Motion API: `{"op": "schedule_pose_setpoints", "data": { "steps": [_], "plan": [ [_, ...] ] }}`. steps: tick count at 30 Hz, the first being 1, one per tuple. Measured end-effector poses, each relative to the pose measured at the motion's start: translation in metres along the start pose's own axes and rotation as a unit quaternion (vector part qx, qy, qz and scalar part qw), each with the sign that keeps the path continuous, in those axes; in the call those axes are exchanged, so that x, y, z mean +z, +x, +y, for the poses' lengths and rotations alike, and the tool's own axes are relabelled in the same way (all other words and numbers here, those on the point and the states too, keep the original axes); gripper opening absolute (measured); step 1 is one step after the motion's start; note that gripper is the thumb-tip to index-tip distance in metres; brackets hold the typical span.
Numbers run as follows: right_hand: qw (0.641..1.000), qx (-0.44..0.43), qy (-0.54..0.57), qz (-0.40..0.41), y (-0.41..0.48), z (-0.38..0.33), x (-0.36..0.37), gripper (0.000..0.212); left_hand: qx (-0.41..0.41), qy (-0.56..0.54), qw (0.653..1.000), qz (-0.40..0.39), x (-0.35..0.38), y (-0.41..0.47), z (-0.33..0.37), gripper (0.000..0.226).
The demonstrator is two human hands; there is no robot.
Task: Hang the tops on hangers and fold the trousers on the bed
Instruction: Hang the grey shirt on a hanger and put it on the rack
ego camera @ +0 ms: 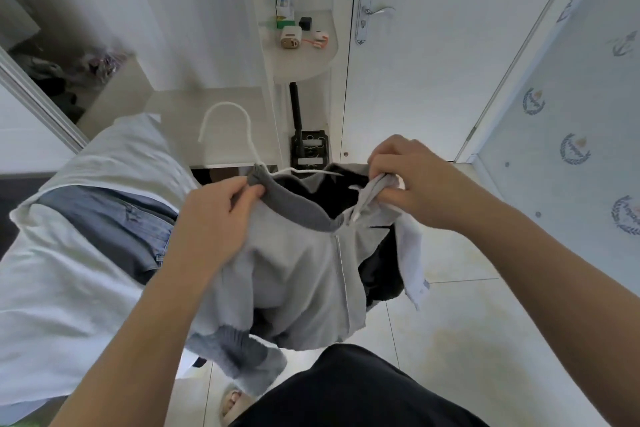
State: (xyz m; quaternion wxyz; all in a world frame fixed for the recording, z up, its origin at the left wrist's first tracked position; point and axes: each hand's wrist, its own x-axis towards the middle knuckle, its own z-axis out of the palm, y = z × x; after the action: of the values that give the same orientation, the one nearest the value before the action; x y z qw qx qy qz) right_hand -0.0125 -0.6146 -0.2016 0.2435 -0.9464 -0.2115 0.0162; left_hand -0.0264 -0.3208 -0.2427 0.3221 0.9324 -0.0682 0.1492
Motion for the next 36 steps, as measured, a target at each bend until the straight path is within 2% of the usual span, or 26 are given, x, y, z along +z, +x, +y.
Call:
{"op": "schedule_pose_setpoints", "data": {
  "steps": [3, 6, 10, 13, 15, 19, 21, 22, 25, 29, 33, 36],
  "plan": [
    [1.0, 0.015, 0.016, -0.018, 0.005, 0.003, 0.002, 0.004, -0.001, 0.008, 1.0, -0.03, 0.018, -0.003, 0.005, 0.032],
    [0.998, 0.007, 0.058, -0.002, 0.009, -0.011, 0.006, 0.009, -0.002, 0.017, 0.998, -0.053, 0.043, -0.011, 0.018, 0.027],
    [0.996, 0.026, 0.087, 0.011, 0.01, -0.009, 0.001, 0.012, -0.011, 0.029, 0.998, -0.048, 0.048, -0.013, 0.006, 0.027],
    [0.996, 0.079, 0.029, -0.02, 0.011, 0.011, 0.006, 0.01, -0.031, 0.014, 0.999, -0.017, 0.037, -0.01, -0.01, 0.028],
    [0.991, 0.124, 0.031, -0.023, 0.01, 0.021, 0.013, 0.015, -0.032, 0.017, 0.999, 0.004, 0.032, -0.009, -0.015, 0.029],
    [0.971, 0.168, 0.169, -0.033, 0.009, 0.027, 0.031, 0.027, -0.007, -0.013, 1.0, -0.003, 0.036, -0.016, -0.009, 0.032],
    [0.952, 0.21, 0.224, 0.007, 0.008, 0.027, 0.044, 0.05, 0.018, -0.027, 0.999, -0.007, 0.036, -0.021, -0.005, 0.032],
    [0.94, 0.239, 0.24, 0.04, 0.008, 0.028, 0.052, 0.055, 0.03, -0.036, 0.999, -0.005, 0.034, -0.023, -0.002, 0.033],
    [0.928, 0.28, 0.232, 0.083, 0.005, 0.033, 0.074, 0.042, 0.056, -0.067, 0.996, 0.0, 0.028, -0.026, 0.006, 0.046],
    [0.943, 0.27, 0.189, 0.042, 0.003, 0.035, 0.088, 0.032, 0.068, -0.08, 0.994, 0.002, 0.025, -0.028, 0.008, 0.034],
    [0.962, 0.242, 0.097, 0.081, 0.006, 0.033, 0.086, 0.006, 0.064, -0.074, 0.995, -0.012, 0.024, -0.028, 0.01, 0.032],
    [0.953, 0.262, 0.095, 0.118, 0.011, 0.029, 0.067, 0.023, 0.078, -0.057, 0.995, -0.031, 0.023, -0.023, 0.011, 0.038]
  ]
}}
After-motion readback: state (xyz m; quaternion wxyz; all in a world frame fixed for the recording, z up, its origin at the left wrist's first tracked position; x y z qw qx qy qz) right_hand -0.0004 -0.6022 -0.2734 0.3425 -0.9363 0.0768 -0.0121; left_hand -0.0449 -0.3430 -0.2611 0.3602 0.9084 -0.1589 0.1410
